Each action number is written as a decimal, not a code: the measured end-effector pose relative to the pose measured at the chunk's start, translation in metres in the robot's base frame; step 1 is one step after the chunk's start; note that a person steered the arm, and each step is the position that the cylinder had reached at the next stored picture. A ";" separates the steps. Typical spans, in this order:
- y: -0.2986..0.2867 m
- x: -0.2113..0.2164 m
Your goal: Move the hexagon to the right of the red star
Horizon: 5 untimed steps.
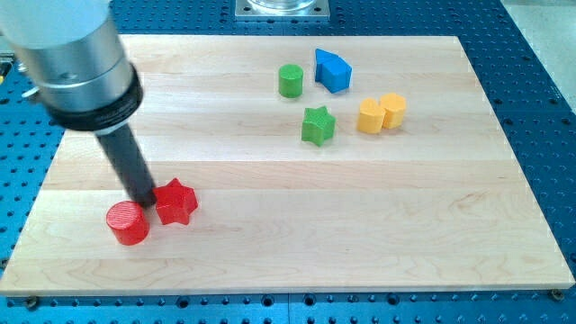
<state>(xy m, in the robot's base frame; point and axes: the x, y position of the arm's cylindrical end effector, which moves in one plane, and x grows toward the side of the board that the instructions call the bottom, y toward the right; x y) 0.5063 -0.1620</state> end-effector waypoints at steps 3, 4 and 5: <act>0.082 -0.005; 0.059 0.025; 0.024 0.023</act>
<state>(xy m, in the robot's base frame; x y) 0.5292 -0.1377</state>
